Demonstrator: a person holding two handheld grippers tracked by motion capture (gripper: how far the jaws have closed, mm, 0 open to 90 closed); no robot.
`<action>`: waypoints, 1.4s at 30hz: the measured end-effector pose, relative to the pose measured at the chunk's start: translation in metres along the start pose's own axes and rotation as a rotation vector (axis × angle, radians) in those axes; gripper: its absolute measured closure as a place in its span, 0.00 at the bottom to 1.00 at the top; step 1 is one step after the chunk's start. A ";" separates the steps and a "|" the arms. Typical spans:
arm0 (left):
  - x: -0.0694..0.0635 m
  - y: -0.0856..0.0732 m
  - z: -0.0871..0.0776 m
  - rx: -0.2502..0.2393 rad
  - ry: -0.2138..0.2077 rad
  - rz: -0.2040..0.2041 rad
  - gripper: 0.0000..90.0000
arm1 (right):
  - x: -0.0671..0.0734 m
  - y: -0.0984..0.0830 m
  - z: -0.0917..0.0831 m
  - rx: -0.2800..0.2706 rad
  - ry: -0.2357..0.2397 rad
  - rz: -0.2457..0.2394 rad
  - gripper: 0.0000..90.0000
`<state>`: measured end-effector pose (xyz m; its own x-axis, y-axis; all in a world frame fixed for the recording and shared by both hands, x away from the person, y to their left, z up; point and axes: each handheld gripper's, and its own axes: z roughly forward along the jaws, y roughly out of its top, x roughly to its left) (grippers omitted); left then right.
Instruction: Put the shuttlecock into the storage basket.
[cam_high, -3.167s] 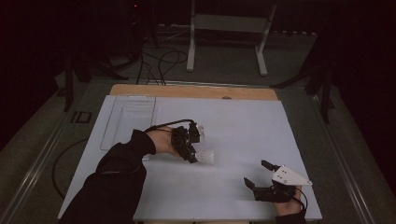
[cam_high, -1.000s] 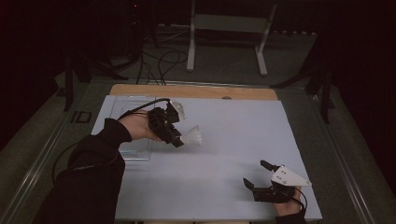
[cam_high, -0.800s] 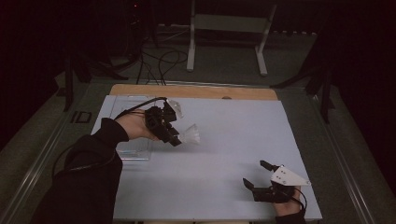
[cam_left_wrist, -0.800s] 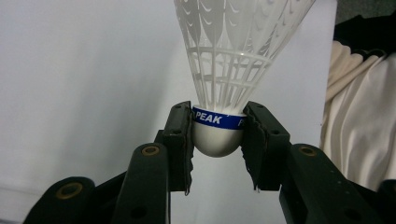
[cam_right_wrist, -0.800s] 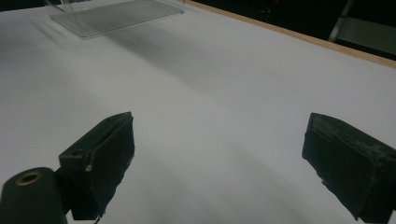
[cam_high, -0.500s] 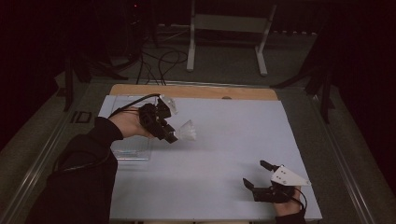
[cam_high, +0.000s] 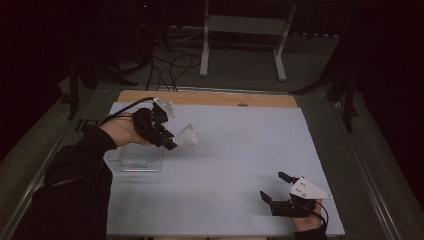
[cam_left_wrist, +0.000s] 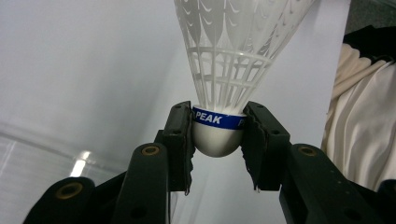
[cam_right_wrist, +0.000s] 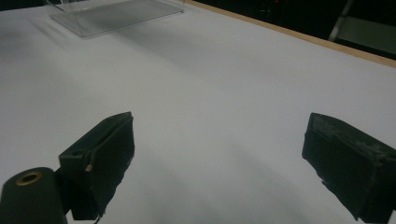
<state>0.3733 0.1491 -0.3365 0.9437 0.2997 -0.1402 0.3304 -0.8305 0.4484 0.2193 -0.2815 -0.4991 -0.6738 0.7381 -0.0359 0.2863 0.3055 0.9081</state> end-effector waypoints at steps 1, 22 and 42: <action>0.001 -0.002 -0.002 -0.001 0.001 -0.007 0.73 | 0.000 0.000 0.000 0.001 -0.001 -0.001 0.10; 0.013 -0.041 -0.027 -0.020 0.052 -0.105 0.73 | 0.001 0.000 0.001 0.003 0.004 0.006 0.10; 0.019 -0.068 -0.042 -0.047 0.129 -0.226 0.73 | 0.000 -0.001 0.002 0.008 0.010 0.014 0.10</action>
<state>0.3679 0.2310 -0.3326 0.8350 0.5349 -0.1286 0.5283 -0.7142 0.4592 0.2202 -0.2804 -0.5008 -0.6763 0.7364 -0.0187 0.3017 0.3000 0.9050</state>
